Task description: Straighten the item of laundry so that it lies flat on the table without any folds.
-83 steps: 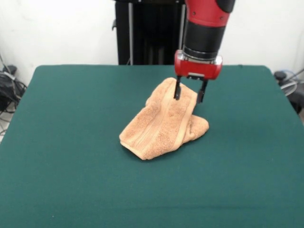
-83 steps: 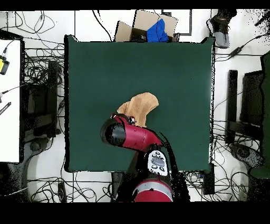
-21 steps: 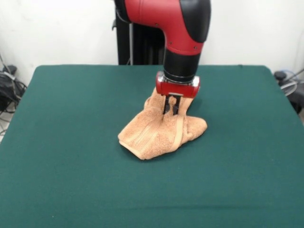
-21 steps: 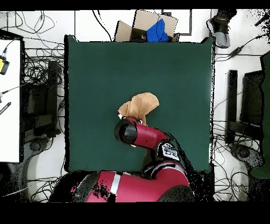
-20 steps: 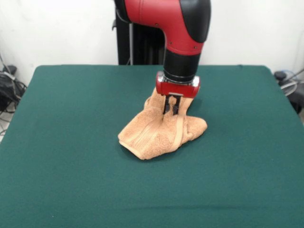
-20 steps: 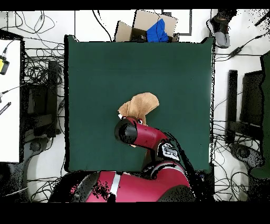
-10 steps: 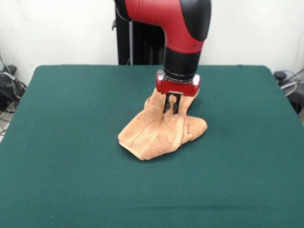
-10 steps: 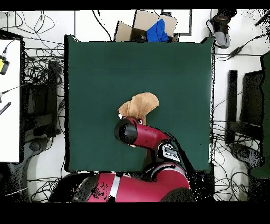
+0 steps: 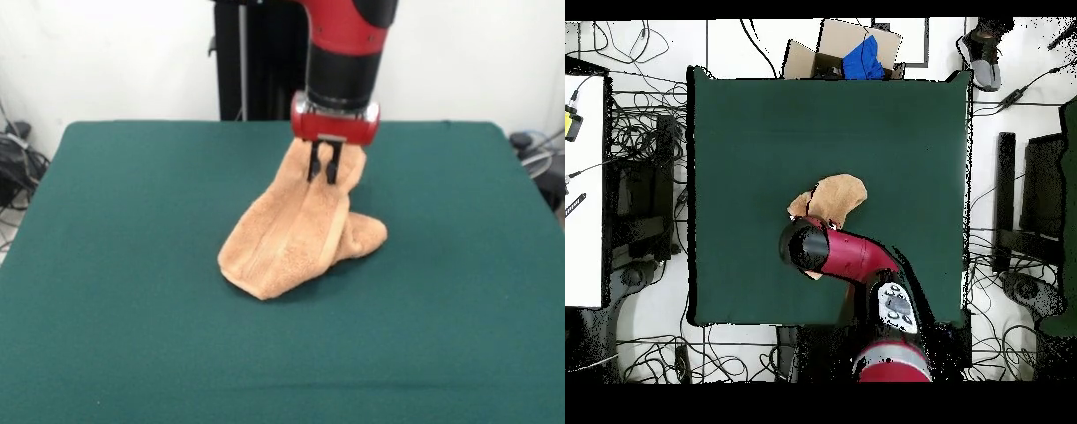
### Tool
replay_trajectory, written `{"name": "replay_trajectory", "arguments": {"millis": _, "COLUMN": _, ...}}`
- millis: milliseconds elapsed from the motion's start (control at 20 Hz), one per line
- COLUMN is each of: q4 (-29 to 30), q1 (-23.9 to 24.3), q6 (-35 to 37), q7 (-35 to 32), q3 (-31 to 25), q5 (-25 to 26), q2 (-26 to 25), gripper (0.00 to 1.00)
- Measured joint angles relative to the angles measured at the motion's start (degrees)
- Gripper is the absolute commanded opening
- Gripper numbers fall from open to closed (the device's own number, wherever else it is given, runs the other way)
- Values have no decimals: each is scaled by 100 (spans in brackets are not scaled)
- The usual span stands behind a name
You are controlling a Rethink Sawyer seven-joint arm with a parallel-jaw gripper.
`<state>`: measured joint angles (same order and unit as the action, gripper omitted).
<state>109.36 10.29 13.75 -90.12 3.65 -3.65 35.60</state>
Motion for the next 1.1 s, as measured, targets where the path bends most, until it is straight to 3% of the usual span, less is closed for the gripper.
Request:
{"name": "replay_trajectory", "arguments": {"millis": 150, "q4": 2, "q1": 35, "q6": 658, "q7": 0, "q3": 3, "q5": -18, "q2": 490, "gripper": 0}}
{"name": "replay_trajectory", "arguments": {"millis": 650, "q4": -43, "q1": -7, "q6": 1702, "q7": 0, "q3": 12, "q5": -178, "q2": 1452, "gripper": 0}}
{"name": "replay_trajectory", "arguments": {"millis": 1100, "q4": -106, "q1": -30, "q6": 2086, "q7": 0, "q3": 43, "q5": -372, "q2": 1905, "gripper": 0}}
